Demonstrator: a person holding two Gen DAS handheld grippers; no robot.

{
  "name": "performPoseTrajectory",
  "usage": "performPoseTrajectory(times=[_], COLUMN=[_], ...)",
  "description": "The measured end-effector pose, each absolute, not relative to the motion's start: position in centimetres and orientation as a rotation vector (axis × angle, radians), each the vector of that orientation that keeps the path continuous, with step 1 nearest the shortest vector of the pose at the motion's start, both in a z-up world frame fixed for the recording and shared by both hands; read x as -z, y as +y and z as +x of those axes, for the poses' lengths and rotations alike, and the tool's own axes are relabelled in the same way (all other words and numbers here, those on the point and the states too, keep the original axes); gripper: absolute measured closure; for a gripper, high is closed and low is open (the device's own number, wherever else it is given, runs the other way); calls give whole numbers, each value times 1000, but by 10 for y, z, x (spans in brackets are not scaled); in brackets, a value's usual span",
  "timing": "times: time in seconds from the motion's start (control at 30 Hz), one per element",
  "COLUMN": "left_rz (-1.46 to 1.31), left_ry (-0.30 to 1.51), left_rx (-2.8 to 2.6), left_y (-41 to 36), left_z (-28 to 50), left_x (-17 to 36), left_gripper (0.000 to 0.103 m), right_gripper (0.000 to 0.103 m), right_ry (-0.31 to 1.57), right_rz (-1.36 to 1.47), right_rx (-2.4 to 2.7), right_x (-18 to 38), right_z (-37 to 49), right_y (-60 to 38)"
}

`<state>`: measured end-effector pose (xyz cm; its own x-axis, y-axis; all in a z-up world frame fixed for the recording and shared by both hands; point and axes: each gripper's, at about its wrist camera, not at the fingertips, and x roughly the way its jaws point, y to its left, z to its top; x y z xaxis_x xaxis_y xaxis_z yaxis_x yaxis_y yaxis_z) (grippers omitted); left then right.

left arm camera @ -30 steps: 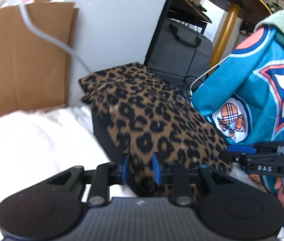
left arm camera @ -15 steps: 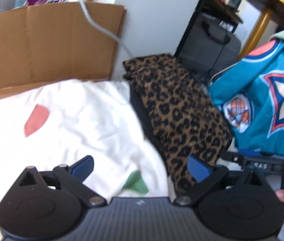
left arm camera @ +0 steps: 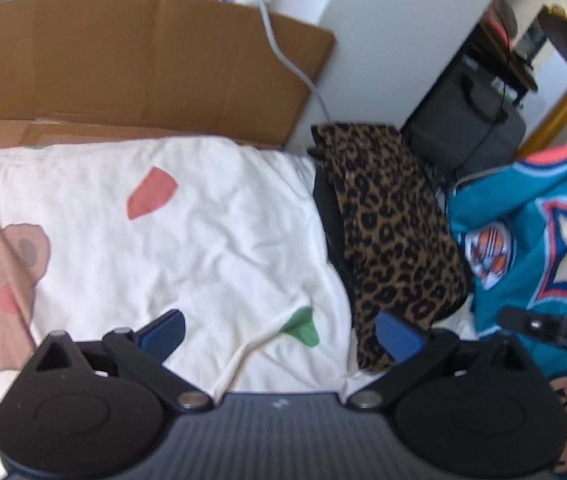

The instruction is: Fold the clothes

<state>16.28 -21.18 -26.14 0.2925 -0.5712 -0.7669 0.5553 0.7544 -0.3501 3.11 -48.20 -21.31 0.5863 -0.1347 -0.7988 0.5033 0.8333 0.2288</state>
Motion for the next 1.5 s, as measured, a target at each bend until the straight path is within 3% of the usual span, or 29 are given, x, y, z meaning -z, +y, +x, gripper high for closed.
performPoseTrajectory(times=[0.37,0.73,1.2,1.5], left_rz=[17,128,270,244], left_ry=[986,959,1005,1112], left_rx=[759,650,749,597], left_y=[-186,-196,-226,-175], left_z=[160,169,161,143], left_x=[232,174,100,79], left_gripper=[0,0,0,0], right_gripper=[3,3,3,3], right_ry=[927,1032,982,968], right_rz=[481,470,563,553], right_rx=[385,428,473,410], right_x=[69,51,30,25], right_z=[1,-23,-37,-35], right_y=[-401,-376,-380,-363])
